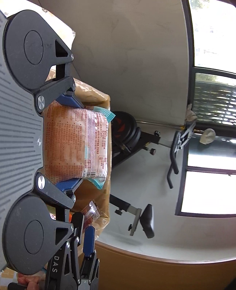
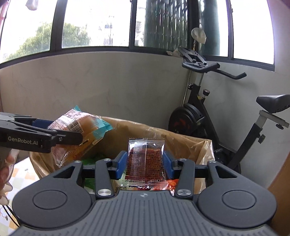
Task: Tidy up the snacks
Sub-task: 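Carry the pink cake packet and brown packet over the box and release both, then move both open tools back down to the table snacks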
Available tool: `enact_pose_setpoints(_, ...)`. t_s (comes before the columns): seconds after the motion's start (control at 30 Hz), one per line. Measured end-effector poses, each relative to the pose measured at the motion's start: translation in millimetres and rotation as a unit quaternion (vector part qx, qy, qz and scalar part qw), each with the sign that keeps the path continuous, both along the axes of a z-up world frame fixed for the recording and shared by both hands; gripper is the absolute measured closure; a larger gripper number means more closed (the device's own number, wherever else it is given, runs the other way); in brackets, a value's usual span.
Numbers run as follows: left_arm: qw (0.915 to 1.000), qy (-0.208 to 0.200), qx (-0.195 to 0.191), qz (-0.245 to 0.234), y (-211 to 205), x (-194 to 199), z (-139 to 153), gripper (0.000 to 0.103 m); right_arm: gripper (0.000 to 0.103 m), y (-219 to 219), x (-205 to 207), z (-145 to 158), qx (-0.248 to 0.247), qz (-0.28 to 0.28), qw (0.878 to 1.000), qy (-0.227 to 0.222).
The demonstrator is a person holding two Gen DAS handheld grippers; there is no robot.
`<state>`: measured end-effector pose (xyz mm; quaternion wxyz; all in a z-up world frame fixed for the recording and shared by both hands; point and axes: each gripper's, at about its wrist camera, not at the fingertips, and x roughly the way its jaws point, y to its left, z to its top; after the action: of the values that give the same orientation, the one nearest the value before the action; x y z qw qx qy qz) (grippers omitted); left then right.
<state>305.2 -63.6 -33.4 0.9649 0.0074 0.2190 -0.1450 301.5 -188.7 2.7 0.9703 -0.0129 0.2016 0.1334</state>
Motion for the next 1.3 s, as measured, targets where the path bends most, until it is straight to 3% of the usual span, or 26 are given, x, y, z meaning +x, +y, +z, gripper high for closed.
enact_pose_setpoints(0.17,1.0000,0.008,-0.005,0.001,8.2,2.1,1.1,0.021,0.040,-1.1,-9.3,-1.4,-0.003,-0.004,1.000,-0.001)
enact_pose_setpoints(0.27,1.0000,-0.002,-0.006,-0.001,13.6,-7.4,6.0,0.021,0.040,-3.9,-18.4,0.9,0.018,0.005,1.000,-0.003)
enact_pose_setpoints(0.47,0.9994,-0.033,-0.008,-0.001,30.7,-33.2,18.1,0.021,0.039,-2.7,-51.3,5.9,0.000,0.024,0.999,-0.025)
enact_pose_setpoints(0.67,0.9991,-0.039,-0.008,0.011,60.7,-63.0,17.0,0.021,0.039,-17.9,-87.8,1.8,0.023,0.014,0.999,-0.034)
enact_pose_setpoints(1.03,0.9960,-0.009,-0.037,0.081,106.2,-102.7,-24.2,0.021,0.039,-38.6,-136.6,-18.1,0.041,-0.032,0.997,-0.057)
enact_pose_setpoints(1.3,0.9938,0.033,-0.034,0.100,117.2,-112.9,-60.3,0.021,0.039,-33.0,-143.7,-56.4,0.033,-0.037,0.998,-0.024)
